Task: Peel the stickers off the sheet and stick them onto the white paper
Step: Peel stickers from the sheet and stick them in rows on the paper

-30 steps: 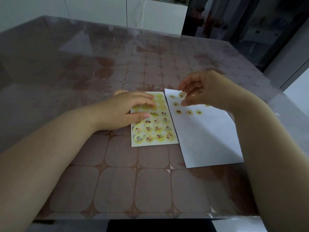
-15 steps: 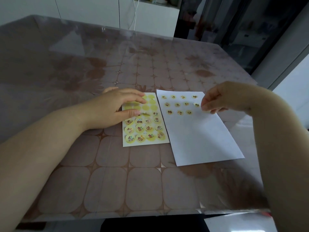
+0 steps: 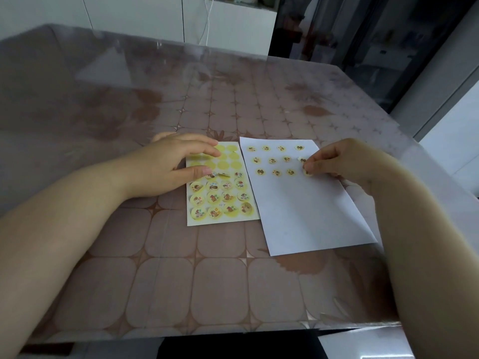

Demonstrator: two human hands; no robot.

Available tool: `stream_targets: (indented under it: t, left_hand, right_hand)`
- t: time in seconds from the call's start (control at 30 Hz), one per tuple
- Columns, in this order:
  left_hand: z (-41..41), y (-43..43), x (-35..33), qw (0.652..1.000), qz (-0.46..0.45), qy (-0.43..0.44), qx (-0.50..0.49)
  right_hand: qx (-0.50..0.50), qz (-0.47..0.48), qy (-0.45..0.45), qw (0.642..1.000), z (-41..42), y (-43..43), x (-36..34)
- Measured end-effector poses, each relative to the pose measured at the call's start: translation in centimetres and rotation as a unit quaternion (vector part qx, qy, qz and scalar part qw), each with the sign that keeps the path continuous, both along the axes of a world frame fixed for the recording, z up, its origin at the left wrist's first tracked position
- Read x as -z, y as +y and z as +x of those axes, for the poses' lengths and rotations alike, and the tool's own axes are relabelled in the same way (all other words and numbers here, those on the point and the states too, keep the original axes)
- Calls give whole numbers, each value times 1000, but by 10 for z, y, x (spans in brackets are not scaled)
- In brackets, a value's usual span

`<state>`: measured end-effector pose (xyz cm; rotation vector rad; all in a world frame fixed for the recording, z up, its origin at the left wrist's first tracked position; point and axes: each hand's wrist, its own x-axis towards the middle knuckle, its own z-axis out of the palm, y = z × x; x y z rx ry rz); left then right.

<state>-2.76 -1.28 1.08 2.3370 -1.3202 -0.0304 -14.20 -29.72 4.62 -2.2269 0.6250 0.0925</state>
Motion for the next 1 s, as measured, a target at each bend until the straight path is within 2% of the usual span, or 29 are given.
stream_targets:
  t: [0.17,0.33,0.5,0.6,0.67,0.77,0.83,0.9,1.0]
  left_hand:
    - [-1,-1,-1,1000,0,3,0]
    - [-3,2,-4,1000,0,3,-2]
    - [3,14,-7,998,40,10,-41]
    - [4,20,-9,997,43,14,-56]
    - [2,20,-13,997,41,16,-59]
    - [0,20,-16,997,46,19,-60]
    - [-1,21,-17,997,45,31,-55]
    - [-2,21,-19,996,46,60,-49]
    - [-3,23,-19,991,76,93,-56]
  right_hand:
    - [0,-45,-3,999,3,2,3]
    - [27,-36,5,999,7,-3,5]
    - [-8,-84,-15,996,6,1,7]
    - [-57,-141,-89,984,7,20,-4]
    - [-141,-173,-129,966,9,45,-17]
    - [-297,-196,-88,931,18,88,-30]
    - [-348,-212,-74,910,28,110,-27]
    - [-345,-215,-94,909,39,124,-15]
    - [-288,-195,-126,929,46,135,6]
